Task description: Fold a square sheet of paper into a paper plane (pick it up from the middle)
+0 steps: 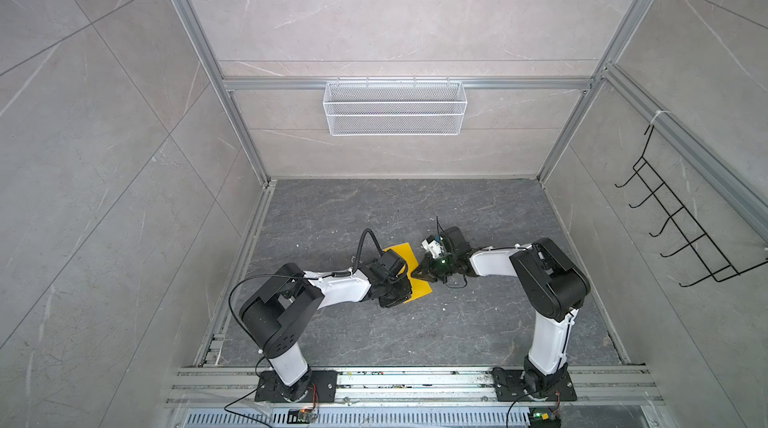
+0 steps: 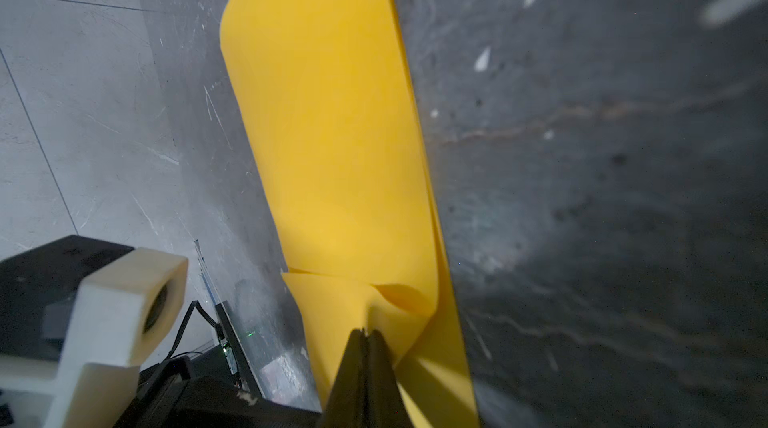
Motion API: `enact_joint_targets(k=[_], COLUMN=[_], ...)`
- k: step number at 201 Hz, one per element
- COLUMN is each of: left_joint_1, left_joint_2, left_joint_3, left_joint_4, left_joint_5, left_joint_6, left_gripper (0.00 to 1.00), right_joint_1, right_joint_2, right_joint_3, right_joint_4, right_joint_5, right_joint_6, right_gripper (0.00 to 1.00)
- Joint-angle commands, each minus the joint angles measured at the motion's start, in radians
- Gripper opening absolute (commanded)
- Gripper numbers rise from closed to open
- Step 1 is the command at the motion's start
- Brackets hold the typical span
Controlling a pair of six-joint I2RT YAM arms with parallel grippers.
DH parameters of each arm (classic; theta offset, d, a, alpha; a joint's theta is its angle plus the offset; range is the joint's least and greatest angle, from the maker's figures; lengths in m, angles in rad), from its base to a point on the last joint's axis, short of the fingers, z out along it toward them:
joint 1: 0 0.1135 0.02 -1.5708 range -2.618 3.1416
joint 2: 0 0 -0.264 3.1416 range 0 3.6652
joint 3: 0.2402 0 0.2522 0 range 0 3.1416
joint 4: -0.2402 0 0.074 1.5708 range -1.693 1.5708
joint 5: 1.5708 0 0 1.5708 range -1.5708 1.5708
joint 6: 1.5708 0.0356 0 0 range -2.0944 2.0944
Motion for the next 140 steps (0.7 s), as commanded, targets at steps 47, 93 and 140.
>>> enact_joint_targets(k=[47, 93, 140], left_joint_1=[0.003, -0.009, -0.011], left_joint_2=[-0.017, -0.04, -0.097], left_joint_3=[-0.036, -0.053, -0.054], left_joint_4=[-0.06, -0.093, -0.198], left_joint_5=[-0.038, -0.01, -0.065], left_joint_6=[-0.034, -0.024, -0.005], left_gripper=[0.13, 0.12, 0.09], right_joint_1=[0.001, 0.0, 0.0], right_joint_2=[0.073, 0.075, 0.072], right_joint_3=[-0.034, -0.027, -0.025], right_joint_4=[-0.126, -0.132, -0.137], right_joint_5=[0.166, 0.172, 0.176], right_joint_6=[-0.005, -0.003, -0.004], right_gripper=[0.06, 0.06, 0.06])
